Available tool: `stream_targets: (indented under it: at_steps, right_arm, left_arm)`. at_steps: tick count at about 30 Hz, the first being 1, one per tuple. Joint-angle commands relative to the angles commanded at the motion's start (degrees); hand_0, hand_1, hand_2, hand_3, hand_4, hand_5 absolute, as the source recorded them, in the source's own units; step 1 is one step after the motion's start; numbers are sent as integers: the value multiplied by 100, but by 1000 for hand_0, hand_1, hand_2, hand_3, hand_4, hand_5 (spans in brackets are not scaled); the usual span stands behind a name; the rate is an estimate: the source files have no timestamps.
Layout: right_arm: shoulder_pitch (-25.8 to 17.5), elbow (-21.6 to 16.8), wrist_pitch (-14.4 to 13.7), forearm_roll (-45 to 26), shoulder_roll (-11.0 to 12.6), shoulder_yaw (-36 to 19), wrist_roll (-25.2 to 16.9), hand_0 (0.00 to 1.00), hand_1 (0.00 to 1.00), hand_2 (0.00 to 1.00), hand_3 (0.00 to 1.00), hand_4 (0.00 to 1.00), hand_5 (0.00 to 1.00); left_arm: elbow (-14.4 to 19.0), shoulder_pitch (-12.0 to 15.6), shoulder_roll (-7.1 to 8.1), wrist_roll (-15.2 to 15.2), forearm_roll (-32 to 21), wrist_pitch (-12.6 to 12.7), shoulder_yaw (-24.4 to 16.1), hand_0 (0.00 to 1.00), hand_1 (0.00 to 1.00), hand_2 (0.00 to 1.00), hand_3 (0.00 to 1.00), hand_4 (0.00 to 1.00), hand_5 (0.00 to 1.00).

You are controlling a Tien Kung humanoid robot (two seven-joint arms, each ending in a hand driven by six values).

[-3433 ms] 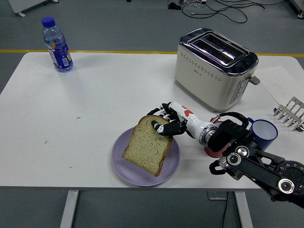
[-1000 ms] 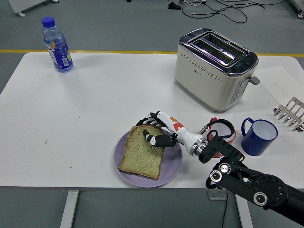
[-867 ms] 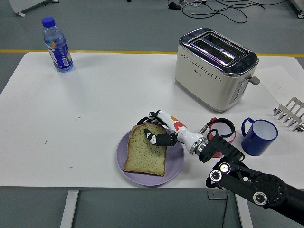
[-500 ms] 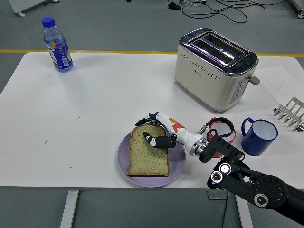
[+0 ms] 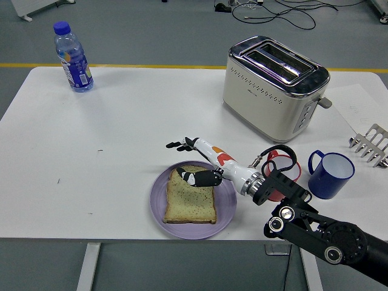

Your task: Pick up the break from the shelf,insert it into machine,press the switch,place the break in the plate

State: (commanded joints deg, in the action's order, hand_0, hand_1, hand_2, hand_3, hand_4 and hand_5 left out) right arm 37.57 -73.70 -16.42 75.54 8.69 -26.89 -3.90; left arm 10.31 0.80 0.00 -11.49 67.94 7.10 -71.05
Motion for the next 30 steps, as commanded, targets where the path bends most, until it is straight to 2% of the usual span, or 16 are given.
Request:
stream_targets:
  at_steps: [1,7,12,14,18,19,21,24,25,27,30]
  right_arm:
    - [1,-4,-3,6,0,-2,-8,902,847,884,843,651,2]
    - [13,-232,-173,-93,49,-139,-310,906,850,881,848,662,2]
    - [91,-666,-187,-272,160,-460,-644,906,850,881,848,662,2]
    - [117,-844,-159,-504,217,-594,-826,887,825,853,823,658,2]
    - [135,-1223,31,-1288,367,-925,-1176,887,825,853,823,658,2]
    - [133,-1293,81,-1549,393,-999,-1215,816,770,788,755,602,55]
    - [122,-1445,209,-2033,469,-1192,-1264,816,770,788,755,602,55]
    - [89,-1639,429,-2721,597,-1550,-1244,816,770,788,755,602,55]
    - [55,-1709,513,-2970,652,-1678,-1168,752,703,722,662,544,94]
    - [-24,-1844,727,-3454,773,-2008,-962,752,703,722,662,544,94]
    - [-115,-1880,909,-4146,889,-2370,-893,752,703,722,662,544,94]
  left_arm:
    - [0,-1,0,0,-1,0,1,680,666,696,812,515,998]
    - [0,-14,0,1,-15,1,-1,678,666,696,812,515,998]
    - [0,-26,0,5,-36,-3,18,678,666,696,812,515,998]
    - [0,-27,0,7,-44,-2,22,679,665,695,812,516,998]
    - [0,-30,0,8,-68,1,40,679,665,695,812,516,998]
    - [0,-30,0,8,-69,1,40,679,665,694,811,515,998]
    - [0,-28,0,7,-73,2,44,679,665,694,811,515,998]
    - [0,-26,0,7,-78,1,48,679,665,694,811,515,998]
    - [0,-30,0,5,-71,0,44,677,665,694,811,517,998]
    - [0,-37,0,3,-66,1,41,677,665,694,811,517,998]
    - [0,-37,0,4,-69,5,38,677,665,694,811,517,998]
